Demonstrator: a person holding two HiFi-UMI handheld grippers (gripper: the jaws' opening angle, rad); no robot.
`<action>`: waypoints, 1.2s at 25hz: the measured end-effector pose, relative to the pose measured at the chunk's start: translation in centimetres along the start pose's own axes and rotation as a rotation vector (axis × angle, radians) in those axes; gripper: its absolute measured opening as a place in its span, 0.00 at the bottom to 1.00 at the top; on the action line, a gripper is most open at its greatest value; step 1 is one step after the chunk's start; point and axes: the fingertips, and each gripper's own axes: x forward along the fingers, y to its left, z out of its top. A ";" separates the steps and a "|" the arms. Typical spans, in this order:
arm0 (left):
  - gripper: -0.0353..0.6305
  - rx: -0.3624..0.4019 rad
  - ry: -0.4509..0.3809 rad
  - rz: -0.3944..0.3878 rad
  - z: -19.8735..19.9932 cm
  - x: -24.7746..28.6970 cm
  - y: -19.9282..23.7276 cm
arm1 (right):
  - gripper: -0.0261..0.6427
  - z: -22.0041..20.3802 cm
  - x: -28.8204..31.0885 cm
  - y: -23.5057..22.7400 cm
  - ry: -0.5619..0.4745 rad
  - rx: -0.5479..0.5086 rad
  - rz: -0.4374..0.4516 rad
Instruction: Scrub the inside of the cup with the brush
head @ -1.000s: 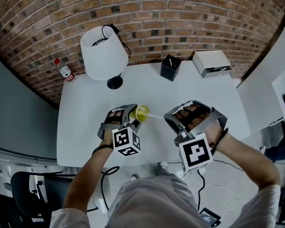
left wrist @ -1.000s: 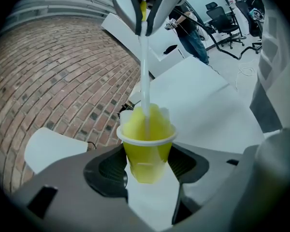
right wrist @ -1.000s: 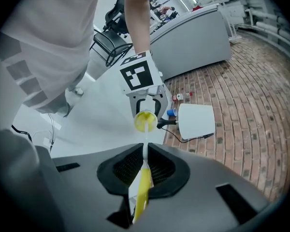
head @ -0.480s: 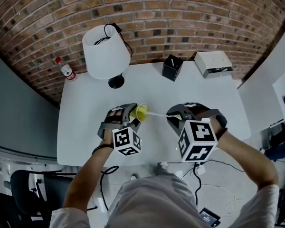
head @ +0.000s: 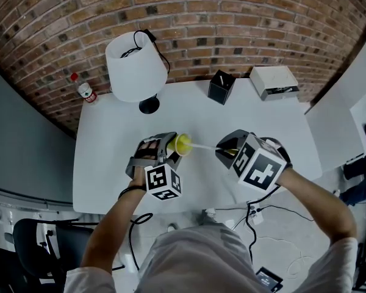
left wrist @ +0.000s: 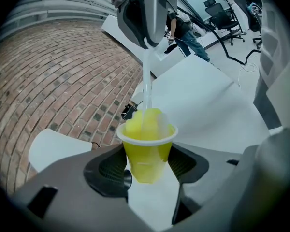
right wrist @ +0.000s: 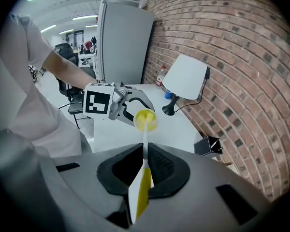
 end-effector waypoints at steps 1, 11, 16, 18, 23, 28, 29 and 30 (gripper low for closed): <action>0.46 0.001 -0.001 0.001 0.0 0.0 0.0 | 0.08 -0.1 0.0 0.0 -0.001 0.031 0.012; 0.46 0.021 -0.004 0.018 0.2 -0.1 0.2 | 0.08 -0.8 0.1 -0.4 -0.028 0.283 0.109; 0.46 0.034 0.000 0.023 0.2 0.0 0.2 | 0.08 -1.3 0.5 -0.5 -0.032 0.398 0.163; 0.46 0.037 0.002 0.027 0.2 0.0 0.2 | 0.08 -1.6 0.6 -0.6 -0.036 0.454 0.183; 0.46 0.059 0.005 0.046 0.3 -0.1 0.5 | 0.08 -1.7 0.6 -0.6 -0.064 0.604 0.260; 0.46 0.078 0.004 0.054 0.4 -0.2 0.5 | 0.08 -2.0 0.6 -0.5 -0.092 0.750 0.344; 0.46 0.085 0.003 0.056 0.4 -0.2 0.4 | 0.08 -2.1 0.6 -0.5 -0.095 0.768 0.354; 0.46 0.091 0.002 0.057 0.4 -0.2 0.4 | 0.08 -2.1 0.5 -0.5 -0.096 0.778 0.359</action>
